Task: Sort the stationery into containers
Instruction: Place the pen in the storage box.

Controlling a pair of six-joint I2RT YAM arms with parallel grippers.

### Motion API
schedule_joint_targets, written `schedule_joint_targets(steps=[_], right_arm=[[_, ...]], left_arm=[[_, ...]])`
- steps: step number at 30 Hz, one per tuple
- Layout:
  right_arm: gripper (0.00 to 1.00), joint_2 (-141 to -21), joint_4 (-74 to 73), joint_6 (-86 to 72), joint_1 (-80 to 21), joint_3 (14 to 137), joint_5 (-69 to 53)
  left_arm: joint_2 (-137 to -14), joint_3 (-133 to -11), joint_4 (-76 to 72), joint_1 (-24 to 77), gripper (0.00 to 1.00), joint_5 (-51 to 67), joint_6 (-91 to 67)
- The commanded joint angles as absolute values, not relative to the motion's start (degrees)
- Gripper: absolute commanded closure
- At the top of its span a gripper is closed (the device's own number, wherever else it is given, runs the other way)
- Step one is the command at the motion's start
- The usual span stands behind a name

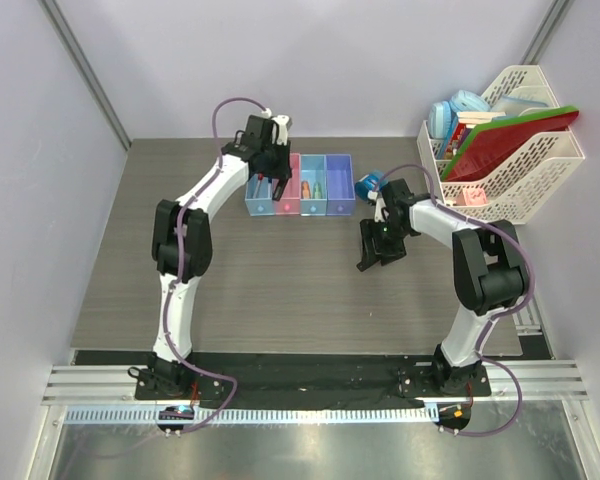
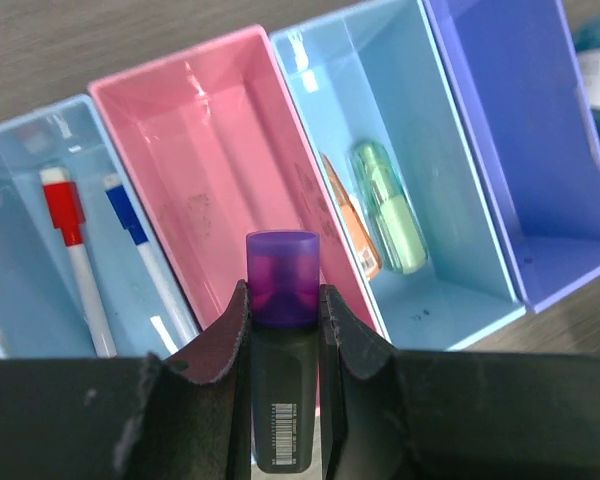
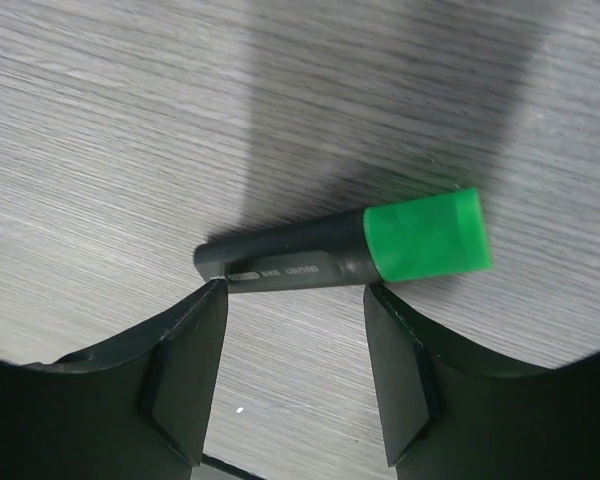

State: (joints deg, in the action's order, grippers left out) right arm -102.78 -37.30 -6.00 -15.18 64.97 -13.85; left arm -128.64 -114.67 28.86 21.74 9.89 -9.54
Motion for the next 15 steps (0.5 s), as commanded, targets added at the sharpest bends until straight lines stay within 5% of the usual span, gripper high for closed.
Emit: schedule_joint_targets(steps=[1,15], right_arm=[[0.38,-105.73,-35.33,-6.85,-15.29,65.83,-17.75],[0.38,-106.79,-34.63,-7.56,-15.38,66.36,-17.67]], left_arm=[[-128.5,-118.82,23.38,19.52,1.0,8.96,-13.18],[-132.45,-123.13,20.65,18.63,1.0,11.25,-18.54]])
